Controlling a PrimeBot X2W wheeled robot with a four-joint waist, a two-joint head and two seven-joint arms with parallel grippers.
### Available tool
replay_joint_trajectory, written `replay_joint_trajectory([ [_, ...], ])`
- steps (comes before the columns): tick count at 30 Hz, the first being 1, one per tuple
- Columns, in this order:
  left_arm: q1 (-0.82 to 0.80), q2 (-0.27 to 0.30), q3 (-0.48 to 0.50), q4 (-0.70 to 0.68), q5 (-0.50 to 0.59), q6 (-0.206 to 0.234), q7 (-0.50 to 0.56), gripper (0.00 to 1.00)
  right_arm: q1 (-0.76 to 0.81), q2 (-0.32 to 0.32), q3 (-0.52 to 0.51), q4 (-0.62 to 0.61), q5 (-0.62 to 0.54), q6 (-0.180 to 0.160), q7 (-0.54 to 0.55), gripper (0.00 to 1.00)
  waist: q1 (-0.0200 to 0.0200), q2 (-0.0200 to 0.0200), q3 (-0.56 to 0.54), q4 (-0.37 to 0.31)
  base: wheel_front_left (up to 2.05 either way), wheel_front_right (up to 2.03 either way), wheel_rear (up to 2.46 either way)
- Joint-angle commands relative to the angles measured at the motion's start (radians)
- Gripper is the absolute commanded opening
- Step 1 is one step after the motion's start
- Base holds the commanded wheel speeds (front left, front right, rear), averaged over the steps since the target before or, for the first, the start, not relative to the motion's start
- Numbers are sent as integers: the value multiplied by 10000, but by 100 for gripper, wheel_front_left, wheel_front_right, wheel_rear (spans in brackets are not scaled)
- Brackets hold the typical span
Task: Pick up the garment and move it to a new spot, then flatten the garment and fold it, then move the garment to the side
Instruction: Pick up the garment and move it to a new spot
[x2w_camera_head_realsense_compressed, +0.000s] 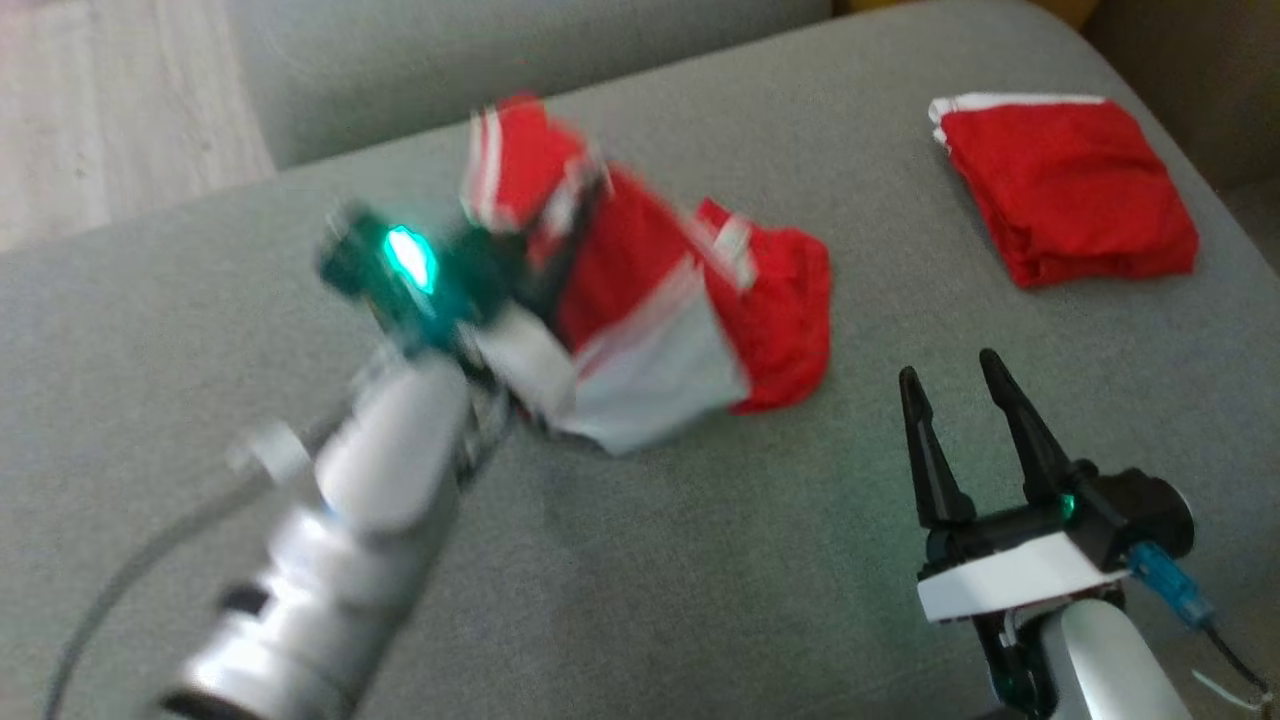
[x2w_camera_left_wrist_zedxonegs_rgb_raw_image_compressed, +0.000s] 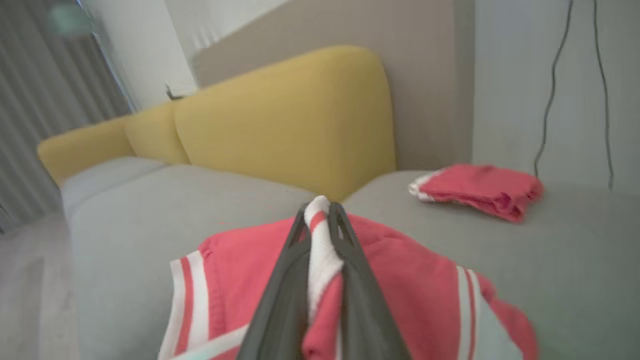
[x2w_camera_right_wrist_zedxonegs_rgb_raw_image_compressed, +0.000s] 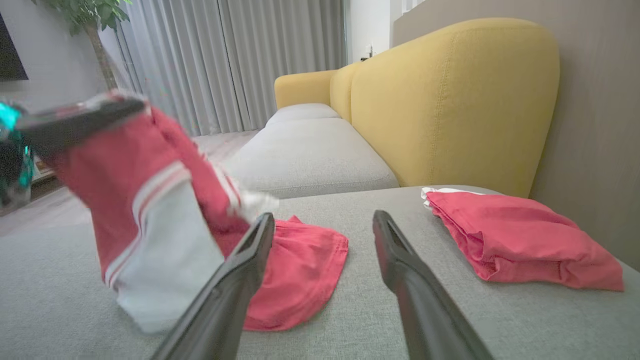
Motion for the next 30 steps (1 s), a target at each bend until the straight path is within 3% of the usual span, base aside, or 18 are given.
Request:
replay_joint_trajectory([
  [1, 140, 86, 15, -197, 78, 71, -190, 0, -511, 39, 213, -354, 98, -7, -22, 100, -2, -1, 412, -160, 0, 0, 0],
  [2, 519, 1, -130, -116, 36, 110, -252, 0, -534, 42, 197, -339, 109, -7, -22, 100, -2, -1, 468, -128, 0, 0, 0],
  [3, 910, -82, -164, -55, -164, 139, -308, 83, -549, 44, 204, -303, 127, -7, -22, 100, -2, -1, 508, -81, 0, 0, 0],
  [4, 1267, -144, -201, -7, -351, 204, -360, 100, -550, 45, 211, -267, 151, -7, -22, 100, -2, -1, 505, -13, 0, 0, 0],
  [9, 2723, -240, -634, -629, -1250, 605, -542, 100, -246, 48, 90, -16, 173, -7, -22, 100, -2, -1, 88, 623, 0, 0, 0],
  [11, 3312, -243, -417, -1703, -1726, 1063, -554, 100, -111, 49, 146, 91, 148, -7, -22, 100, -2, -1, -168, 869, 0, 0, 0],
  [13, 4025, -245, -98, -2640, -1509, 1578, -558, 100, 3, 49, 135, 201, 148, -7, -22, 100, -2, -1, -442, 1099, 0, 0, 0],
  [17, 5618, -246, 808, -3766, -1205, 2060, -560, 100, 315, 50, -104, 364, 144, -7, -22, 100, -2, -1, -943, 1732, 0, 0, 0],
  [24, 7582, -247, 2425, -5159, -727, 2293, -562, 100, 920, 50, -415, 496, 232, -7, -22, 100, -2, -1, -1626, 2605, 0, 0, 0],
  [30, 8579, -247, 3208, -5984, -192, 2405, -562, 100, 1561, 50, -696, 308, 399, -7, -22, 100, -2, -1, -1967, 3094, 0, 0, 0],
])
